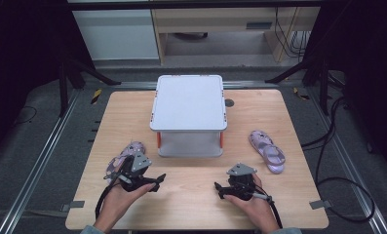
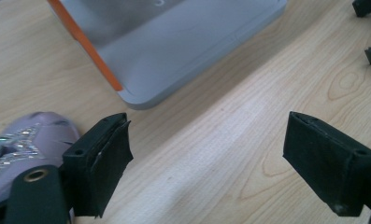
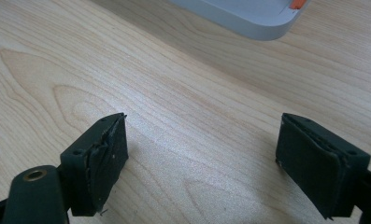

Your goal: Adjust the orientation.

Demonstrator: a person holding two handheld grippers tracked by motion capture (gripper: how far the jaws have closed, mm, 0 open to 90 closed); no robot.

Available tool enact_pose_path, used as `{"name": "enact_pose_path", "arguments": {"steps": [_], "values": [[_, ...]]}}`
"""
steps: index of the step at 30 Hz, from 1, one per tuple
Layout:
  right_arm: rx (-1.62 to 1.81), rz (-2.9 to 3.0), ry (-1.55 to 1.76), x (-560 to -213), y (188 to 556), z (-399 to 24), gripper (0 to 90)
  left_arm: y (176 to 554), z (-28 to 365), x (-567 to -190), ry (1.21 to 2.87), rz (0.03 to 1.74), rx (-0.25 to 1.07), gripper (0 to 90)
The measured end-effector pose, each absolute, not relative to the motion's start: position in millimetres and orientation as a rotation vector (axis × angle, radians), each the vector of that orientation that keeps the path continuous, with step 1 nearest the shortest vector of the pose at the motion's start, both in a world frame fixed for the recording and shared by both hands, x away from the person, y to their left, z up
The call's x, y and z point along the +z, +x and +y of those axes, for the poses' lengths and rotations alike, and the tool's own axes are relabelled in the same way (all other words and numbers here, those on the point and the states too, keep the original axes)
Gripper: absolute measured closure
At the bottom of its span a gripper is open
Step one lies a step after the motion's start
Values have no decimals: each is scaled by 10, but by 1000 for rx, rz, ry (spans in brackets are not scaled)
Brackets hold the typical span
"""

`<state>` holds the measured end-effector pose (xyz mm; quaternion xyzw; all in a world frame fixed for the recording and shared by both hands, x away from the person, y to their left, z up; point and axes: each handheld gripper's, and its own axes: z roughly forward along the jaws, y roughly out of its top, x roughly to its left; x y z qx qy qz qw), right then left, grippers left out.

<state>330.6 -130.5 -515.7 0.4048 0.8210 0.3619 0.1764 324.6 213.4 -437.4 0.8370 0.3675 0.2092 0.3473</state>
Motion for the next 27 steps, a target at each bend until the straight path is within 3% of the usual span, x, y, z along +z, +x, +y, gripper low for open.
{"name": "enact_pose_path", "arguments": {"steps": [15,27], "values": [[1025,2323,1148,-5157,3298,-1303,170,3295,2592,-4165,2122,1014,585,275],[1029,2328,1142,-5157,3283,-1302,170,3332,3035,-4163,2078,1110,628,468]]}}
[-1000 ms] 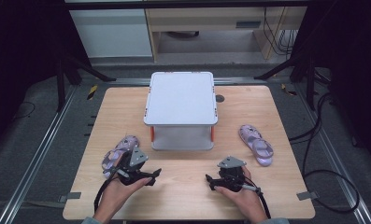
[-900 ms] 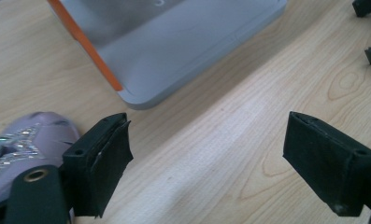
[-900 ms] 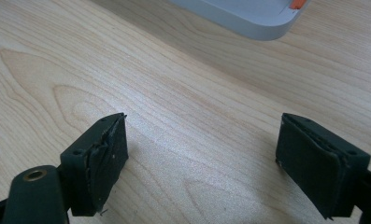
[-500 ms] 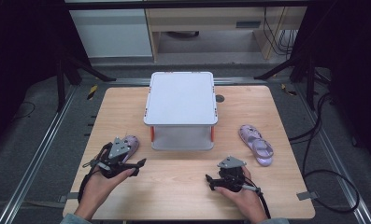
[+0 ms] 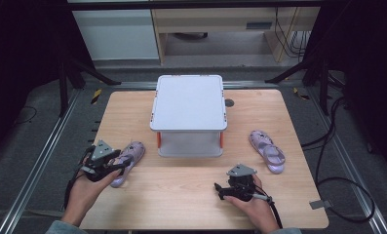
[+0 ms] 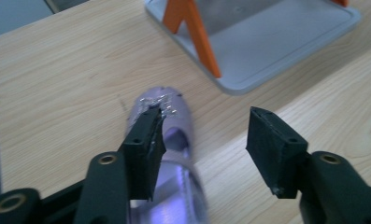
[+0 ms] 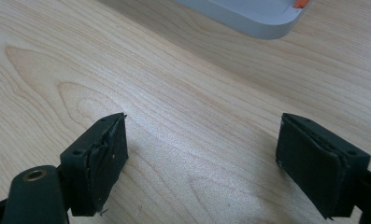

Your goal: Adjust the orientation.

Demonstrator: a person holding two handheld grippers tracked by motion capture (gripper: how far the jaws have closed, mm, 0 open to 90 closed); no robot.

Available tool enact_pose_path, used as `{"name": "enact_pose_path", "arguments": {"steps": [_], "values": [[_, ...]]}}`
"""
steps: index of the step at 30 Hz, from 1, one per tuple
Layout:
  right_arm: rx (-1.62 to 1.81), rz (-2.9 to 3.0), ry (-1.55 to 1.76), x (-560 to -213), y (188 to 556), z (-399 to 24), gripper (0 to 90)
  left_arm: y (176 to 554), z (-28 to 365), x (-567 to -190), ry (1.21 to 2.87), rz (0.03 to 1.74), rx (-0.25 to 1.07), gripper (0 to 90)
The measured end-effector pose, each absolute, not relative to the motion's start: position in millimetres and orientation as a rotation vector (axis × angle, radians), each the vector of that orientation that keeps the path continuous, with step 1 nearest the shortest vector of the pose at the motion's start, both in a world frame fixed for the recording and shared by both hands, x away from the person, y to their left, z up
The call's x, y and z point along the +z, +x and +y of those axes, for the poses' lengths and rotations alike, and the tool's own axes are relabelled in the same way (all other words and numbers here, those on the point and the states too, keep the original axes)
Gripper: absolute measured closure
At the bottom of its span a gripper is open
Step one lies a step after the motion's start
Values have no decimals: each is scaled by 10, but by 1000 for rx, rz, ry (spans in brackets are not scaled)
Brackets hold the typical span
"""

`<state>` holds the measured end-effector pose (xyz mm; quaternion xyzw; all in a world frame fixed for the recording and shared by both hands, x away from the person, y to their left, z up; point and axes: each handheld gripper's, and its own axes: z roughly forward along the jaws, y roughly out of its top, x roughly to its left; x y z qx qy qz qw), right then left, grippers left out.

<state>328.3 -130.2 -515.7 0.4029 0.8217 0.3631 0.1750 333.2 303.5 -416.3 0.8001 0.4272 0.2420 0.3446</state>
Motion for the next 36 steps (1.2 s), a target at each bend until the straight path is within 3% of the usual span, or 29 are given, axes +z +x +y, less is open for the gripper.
{"name": "enact_pose_path", "arguments": {"steps": [11,20,23,24,25,28,36], "values": [[1027,2329,1139,-5157,3277,-1303,170,3370,3360,-4316,2100,1199,640,587],[1028,2330,1138,-5158,3275,-1304,170,3514,3461,-4620,2117,1269,642,558],[1029,2330,1137,-5158,3274,-1305,170,3549,3487,-4706,2109,1284,616,624],[1029,2330,1137,-5158,3274,-1305,170,3547,3492,-4719,2098,1279,605,742],[1029,2330,1137,-5158,3274,-1305,170,3539,3495,-4722,2082,1279,595,742],[1029,2330,1137,-5158,3274,-1305,170,3483,3447,-4694,2076,1273,601,799],[1029,2330,1137,-5157,3274,-1305,170,3088,3066,-4426,2051,1178,607,805]]}}
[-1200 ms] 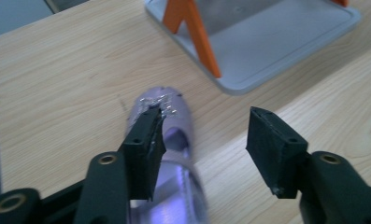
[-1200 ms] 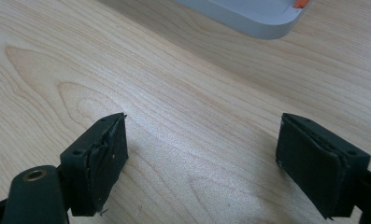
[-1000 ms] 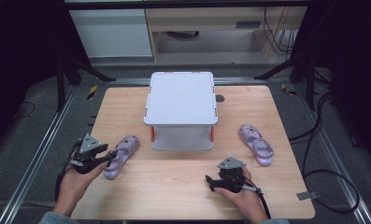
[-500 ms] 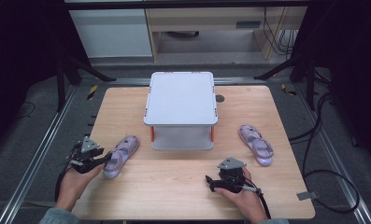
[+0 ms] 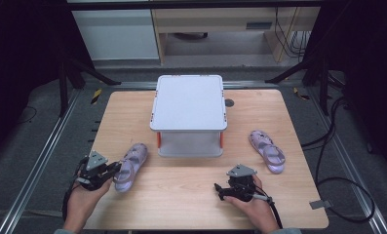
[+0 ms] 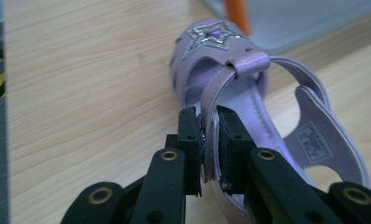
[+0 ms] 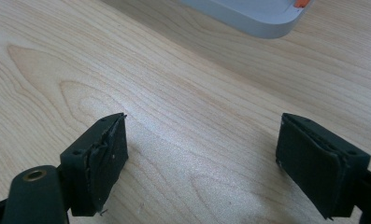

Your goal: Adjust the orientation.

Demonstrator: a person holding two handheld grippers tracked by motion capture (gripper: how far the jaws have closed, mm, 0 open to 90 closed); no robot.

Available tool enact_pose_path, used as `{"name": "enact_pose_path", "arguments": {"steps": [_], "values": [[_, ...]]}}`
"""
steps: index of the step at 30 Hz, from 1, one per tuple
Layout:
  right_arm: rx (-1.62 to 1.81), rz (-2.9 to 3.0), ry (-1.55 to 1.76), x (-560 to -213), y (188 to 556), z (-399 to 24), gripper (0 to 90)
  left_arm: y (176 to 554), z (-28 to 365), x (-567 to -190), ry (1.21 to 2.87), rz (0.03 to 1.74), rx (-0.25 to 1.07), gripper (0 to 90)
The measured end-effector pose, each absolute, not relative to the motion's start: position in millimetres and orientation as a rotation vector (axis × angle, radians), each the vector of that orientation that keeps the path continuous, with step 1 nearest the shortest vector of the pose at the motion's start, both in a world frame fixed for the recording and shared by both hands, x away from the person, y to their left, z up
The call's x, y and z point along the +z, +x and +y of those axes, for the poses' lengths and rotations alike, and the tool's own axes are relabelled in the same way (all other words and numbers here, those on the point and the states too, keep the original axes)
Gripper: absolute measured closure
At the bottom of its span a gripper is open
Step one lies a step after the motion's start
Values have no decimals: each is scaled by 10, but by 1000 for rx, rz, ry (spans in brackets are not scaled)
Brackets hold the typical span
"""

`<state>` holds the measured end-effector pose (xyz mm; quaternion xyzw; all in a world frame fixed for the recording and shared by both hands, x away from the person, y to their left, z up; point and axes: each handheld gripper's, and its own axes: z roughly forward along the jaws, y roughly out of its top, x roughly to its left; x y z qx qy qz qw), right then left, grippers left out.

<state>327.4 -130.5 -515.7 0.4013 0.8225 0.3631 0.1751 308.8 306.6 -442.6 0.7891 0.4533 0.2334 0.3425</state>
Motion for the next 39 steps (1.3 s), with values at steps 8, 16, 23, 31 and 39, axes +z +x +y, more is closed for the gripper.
{"name": "enact_pose_path", "arguments": {"steps": [8,16,23,31,39], "values": [[1029,2330,1136,-5158,3274,-1305,170,2944,2538,-4436,2099,1107,545,804],[1029,2331,1136,-5158,3274,-1305,169,2928,2172,-4605,2143,1054,502,802],[1029,2331,1137,-5158,3274,-1305,168,2927,2063,-4657,2123,1066,498,798],[1029,2331,1137,-5158,3274,-1305,168,2871,1981,-4674,2092,1083,432,775],[1029,2331,1137,-5158,3273,-1304,168,2824,1974,-4663,2029,1121,358,724]]}}
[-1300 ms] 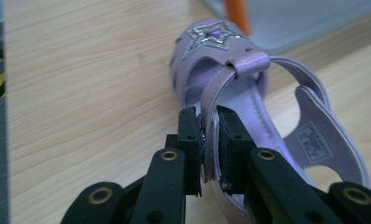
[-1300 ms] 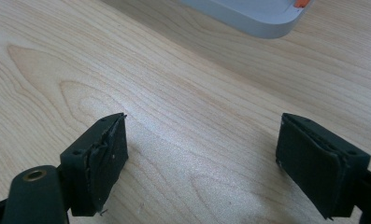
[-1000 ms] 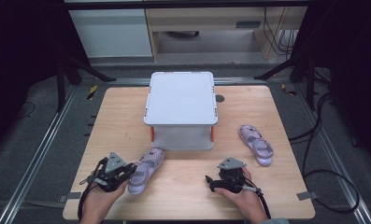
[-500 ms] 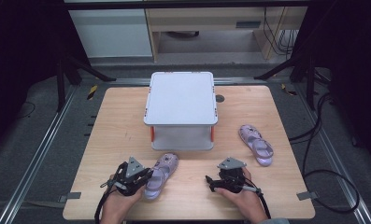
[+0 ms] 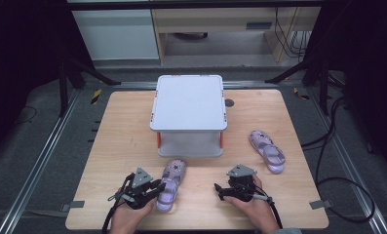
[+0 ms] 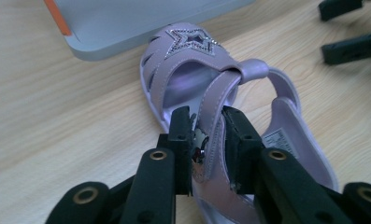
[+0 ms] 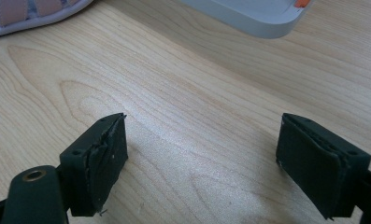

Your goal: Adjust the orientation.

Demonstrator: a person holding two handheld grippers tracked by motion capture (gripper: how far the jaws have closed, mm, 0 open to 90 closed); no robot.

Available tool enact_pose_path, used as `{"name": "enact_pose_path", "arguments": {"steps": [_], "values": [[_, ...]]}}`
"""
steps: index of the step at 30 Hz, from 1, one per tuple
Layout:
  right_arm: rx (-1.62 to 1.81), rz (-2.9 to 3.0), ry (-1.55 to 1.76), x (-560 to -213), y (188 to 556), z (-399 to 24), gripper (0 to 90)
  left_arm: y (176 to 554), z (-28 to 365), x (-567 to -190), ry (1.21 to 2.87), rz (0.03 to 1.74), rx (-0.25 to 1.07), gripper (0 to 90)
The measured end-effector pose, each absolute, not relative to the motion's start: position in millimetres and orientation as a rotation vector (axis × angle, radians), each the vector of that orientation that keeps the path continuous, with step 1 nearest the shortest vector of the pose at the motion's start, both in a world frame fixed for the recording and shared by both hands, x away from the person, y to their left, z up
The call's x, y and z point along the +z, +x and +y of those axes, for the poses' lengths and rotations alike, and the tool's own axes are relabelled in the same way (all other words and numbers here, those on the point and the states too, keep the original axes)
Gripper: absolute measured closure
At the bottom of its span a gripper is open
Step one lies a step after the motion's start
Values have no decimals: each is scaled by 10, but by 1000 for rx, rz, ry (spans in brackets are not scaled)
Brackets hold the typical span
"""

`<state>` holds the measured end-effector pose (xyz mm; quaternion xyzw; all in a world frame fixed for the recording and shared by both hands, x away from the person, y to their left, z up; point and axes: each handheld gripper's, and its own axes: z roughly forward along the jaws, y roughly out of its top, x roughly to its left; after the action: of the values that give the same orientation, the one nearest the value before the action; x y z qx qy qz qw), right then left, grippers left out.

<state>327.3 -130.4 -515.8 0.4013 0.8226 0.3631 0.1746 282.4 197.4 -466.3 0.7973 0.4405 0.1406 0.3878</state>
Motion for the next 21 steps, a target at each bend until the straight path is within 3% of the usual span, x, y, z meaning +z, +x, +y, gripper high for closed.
{"name": "enact_pose_path", "arguments": {"steps": [21], "values": [[1029,2333,1135,-5158,3272,-1304,167,3000,1958,-4662,2118,1020,344,704]]}}
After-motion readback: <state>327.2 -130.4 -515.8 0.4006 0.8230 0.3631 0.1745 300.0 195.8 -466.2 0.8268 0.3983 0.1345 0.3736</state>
